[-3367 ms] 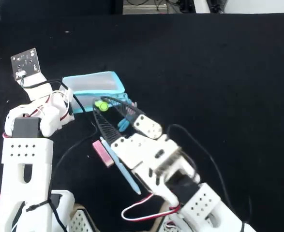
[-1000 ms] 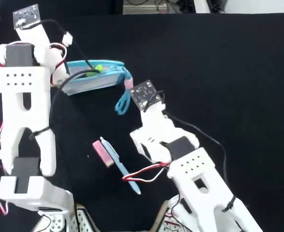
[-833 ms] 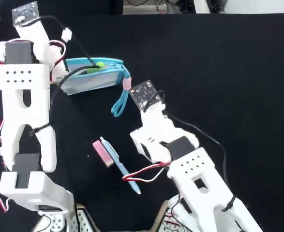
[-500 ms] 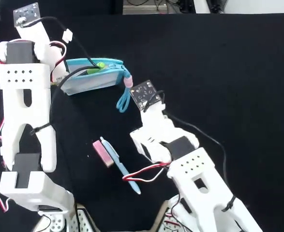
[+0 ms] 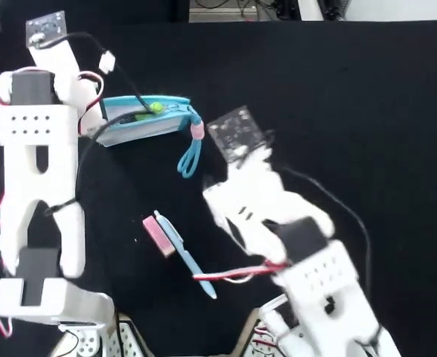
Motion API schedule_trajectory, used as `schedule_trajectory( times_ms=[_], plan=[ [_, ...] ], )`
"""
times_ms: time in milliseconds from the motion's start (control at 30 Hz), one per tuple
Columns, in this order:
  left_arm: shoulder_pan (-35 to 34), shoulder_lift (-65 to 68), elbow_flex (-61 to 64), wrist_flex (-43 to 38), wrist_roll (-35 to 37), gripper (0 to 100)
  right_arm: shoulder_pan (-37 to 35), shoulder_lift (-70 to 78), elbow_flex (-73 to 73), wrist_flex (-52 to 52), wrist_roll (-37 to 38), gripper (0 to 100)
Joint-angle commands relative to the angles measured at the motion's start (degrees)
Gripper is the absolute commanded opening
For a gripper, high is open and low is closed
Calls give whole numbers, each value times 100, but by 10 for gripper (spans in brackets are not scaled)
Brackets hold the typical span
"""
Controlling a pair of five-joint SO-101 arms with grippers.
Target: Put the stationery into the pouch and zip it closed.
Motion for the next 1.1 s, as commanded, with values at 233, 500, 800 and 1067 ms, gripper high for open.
schedule_trajectory(
  times_ms=[233,500,800,1067],
  plan=[
    [347,-1767,2853,-1767,255,30,-1011,312,-804,-1152,-53,266],
    [356,-2699,4259,-2954,519,30,-1011,479,-629,-2127,-897,218],
    [356,-3007,4541,-3138,712,30,-1187,866,75,-2954,-897,215],
    [356,-3033,4558,-3112,703,30,-1257,1191,127,-3191,-1248,215]
  ],
)
